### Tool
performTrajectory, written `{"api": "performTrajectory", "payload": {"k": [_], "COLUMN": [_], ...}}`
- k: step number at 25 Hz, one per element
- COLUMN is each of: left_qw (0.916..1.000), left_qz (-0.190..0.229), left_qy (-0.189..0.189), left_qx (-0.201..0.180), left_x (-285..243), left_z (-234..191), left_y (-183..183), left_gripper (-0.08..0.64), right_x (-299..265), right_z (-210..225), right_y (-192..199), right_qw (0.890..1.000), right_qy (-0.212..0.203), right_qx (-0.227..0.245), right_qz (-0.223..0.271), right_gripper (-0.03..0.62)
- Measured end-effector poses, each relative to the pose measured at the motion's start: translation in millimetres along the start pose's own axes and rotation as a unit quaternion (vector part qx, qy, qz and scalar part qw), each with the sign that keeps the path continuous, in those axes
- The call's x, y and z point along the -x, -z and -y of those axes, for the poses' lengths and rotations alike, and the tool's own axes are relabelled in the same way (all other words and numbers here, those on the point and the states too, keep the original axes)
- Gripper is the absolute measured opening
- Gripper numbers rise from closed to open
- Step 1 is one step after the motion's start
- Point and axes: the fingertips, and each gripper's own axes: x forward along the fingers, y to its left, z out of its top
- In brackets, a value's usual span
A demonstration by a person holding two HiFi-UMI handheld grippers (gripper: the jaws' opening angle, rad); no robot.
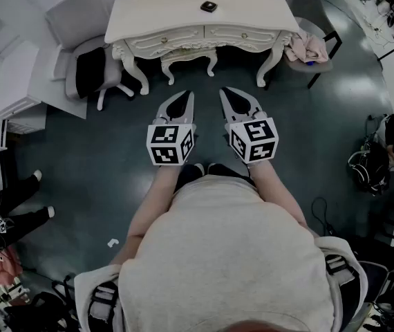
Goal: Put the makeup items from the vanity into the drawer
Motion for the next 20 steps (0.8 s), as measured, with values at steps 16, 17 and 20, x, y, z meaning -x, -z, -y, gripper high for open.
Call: {"api": "performTrajectory", "payload": {"k": [16,17,20], "left_qw": [0.9998,0.9998,0.9999], "left_qz": [0.0,0.002,0.007], "left_qy": [0.011,0.011,0.007], "left_qx": [-0.013,-0.014,-0.013], "left_x": [-13.4,-15.2,-18.7], "left_z": [18.8,19.6,24.4], "left_y": [3.9,2.9,4.3], "left_gripper": [0.009,0.009,0.009], "right_x": [-7.8,-8.2,-6.6], "right_z": [7.0,7.5,7.1], "right_y": [-2.5,-1.6,6.8], "right_qw": [1.0,1.0,1.0], "right_qy": [-0.009,-0.013,-0.028], "right_qx": [-0.006,-0.007,-0.005], "right_qz": [0.007,0.006,0.001], "right_gripper": [0.005,0.005,0.005]}}
